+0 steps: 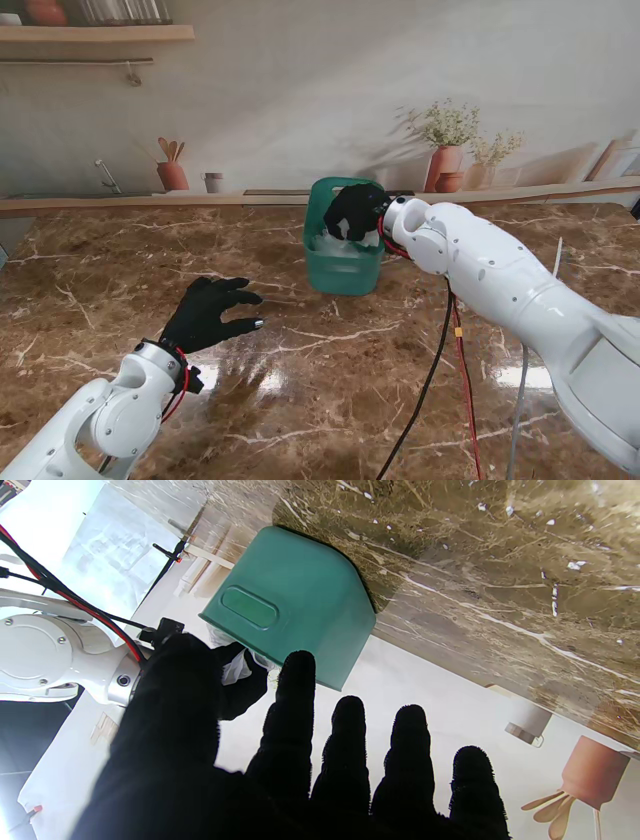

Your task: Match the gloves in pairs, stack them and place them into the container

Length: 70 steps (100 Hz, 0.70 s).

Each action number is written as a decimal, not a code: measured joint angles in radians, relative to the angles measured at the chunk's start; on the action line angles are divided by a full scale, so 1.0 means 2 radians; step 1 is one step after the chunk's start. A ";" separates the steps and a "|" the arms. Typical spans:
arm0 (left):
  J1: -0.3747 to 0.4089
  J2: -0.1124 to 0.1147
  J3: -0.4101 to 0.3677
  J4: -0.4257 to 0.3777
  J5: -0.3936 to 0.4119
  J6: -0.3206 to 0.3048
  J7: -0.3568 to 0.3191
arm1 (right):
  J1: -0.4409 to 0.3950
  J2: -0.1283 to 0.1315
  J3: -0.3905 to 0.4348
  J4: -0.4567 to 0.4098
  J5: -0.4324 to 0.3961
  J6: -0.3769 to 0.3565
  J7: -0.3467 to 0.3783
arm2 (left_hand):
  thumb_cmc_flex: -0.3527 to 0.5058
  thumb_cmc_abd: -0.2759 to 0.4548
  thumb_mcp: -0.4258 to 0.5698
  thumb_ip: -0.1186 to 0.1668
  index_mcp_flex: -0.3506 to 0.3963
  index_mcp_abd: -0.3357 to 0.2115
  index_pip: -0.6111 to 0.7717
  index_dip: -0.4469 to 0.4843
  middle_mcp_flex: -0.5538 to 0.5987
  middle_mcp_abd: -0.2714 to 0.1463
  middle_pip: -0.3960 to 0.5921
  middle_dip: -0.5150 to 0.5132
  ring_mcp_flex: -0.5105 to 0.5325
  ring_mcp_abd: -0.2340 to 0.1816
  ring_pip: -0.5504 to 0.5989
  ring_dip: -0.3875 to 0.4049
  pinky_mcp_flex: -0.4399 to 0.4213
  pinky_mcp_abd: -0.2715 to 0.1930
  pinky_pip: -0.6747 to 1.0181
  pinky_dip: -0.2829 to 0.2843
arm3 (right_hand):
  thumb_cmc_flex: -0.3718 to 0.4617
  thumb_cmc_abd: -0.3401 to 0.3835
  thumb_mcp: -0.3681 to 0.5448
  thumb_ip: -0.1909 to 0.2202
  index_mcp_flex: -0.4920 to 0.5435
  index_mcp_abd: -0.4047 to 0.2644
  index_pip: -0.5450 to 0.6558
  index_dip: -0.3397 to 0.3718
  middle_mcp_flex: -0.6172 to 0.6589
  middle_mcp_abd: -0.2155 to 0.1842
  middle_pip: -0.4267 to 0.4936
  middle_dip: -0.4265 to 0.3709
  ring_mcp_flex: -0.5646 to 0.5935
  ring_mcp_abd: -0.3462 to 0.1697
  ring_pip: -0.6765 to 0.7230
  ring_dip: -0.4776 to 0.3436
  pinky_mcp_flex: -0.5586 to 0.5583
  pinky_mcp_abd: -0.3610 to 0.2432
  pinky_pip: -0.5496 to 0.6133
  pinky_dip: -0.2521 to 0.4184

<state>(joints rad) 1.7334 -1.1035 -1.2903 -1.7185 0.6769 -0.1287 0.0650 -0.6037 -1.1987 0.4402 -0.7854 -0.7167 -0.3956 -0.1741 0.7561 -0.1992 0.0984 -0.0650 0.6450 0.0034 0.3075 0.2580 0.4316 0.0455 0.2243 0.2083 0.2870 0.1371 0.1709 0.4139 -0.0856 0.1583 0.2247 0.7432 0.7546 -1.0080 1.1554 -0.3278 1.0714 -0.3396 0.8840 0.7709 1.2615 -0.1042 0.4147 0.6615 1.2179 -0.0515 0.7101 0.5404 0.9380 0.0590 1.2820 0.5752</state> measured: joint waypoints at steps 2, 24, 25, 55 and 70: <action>0.000 0.000 0.000 0.000 0.000 0.000 0.000 | 0.004 -0.003 -0.006 0.008 0.003 -0.001 0.001 | 0.000 0.000 0.000 0.000 0.000 0.000 0.000 0.000 0.000 0.000 0.000 0.000 0.000 0.000 0.000 0.000 0.000 0.000 0.000 -0.003 | 0.000 0.000 0.000 0.000 0.000 0.000 0.000 0.000 0.000 0.000 0.000 0.000 0.000 0.000 0.000 0.000 0.000 0.000 0.000 0.000; 0.004 0.000 -0.004 -0.001 0.000 0.000 -0.001 | 0.026 -0.023 -0.041 0.053 0.023 -0.013 0.009 | 0.000 0.000 0.000 0.000 0.000 0.000 0.000 0.000 0.000 0.000 0.000 0.000 0.000 0.000 0.000 0.000 0.000 0.000 -0.004 -0.005 | 0.000 0.000 0.000 0.000 0.000 0.000 0.000 0.000 0.000 0.000 0.000 0.000 0.000 0.000 0.000 0.000 -0.002 0.000 0.000 0.000; 0.004 0.000 -0.004 -0.001 0.000 0.000 -0.001 | 0.026 -0.023 -0.041 0.054 0.024 -0.014 0.009 | 0.000 0.000 0.000 0.000 0.000 0.000 0.000 0.000 0.000 0.000 0.000 0.000 0.000 0.000 0.000 0.000 0.000 0.000 -0.004 -0.005 | 0.000 0.000 0.000 0.000 0.000 0.000 0.000 0.000 0.000 0.000 0.000 0.000 0.000 0.000 0.000 0.000 -0.004 0.000 0.000 0.000; 0.005 0.000 -0.006 -0.001 0.001 0.001 -0.002 | 0.033 -0.026 -0.050 0.059 0.027 -0.018 0.026 | 0.001 0.000 -0.005 0.000 0.000 0.000 0.000 0.000 0.000 0.000 0.000 0.000 0.000 0.000 0.000 0.000 0.000 0.000 -0.005 -0.011 | -0.062 0.002 0.009 0.002 -0.071 0.002 0.012 -0.119 -0.035 -0.001 -0.019 0.002 -0.012 0.000 -0.065 0.032 -0.058 0.000 -0.021 0.000; 0.005 0.001 -0.005 -0.001 0.000 0.000 -0.002 | 0.033 -0.016 -0.042 0.039 0.024 -0.014 0.056 | 0.001 0.000 -0.005 0.000 0.000 0.000 0.000 0.000 0.000 0.000 0.000 0.000 0.000 0.000 0.000 0.000 0.000 0.000 -0.005 -0.013 | -0.130 0.036 0.002 0.003 -0.092 0.025 -0.030 -0.146 -0.072 -0.002 -0.025 -0.032 -0.039 -0.004 -0.103 0.032 -0.095 0.001 -0.047 0.000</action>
<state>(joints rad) 1.7436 -1.1025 -1.3007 -1.7209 0.6772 -0.1284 0.0610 -0.5386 -1.2314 0.3557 -0.7079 -0.6687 -0.4236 -0.0630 0.7576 -0.1992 0.0887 -0.0649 0.6450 0.0035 0.3075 0.2580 0.4316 0.0452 0.2243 0.2083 0.2870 0.1363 0.1708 0.4139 -0.0856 0.1579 0.2152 0.7177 0.4955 -0.9368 1.1592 -0.3220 0.8877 -0.2898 0.8231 0.4795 1.1185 -0.1085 0.3650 0.5972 1.1399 -0.0600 0.5042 0.6035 0.7482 0.0610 1.1888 0.5747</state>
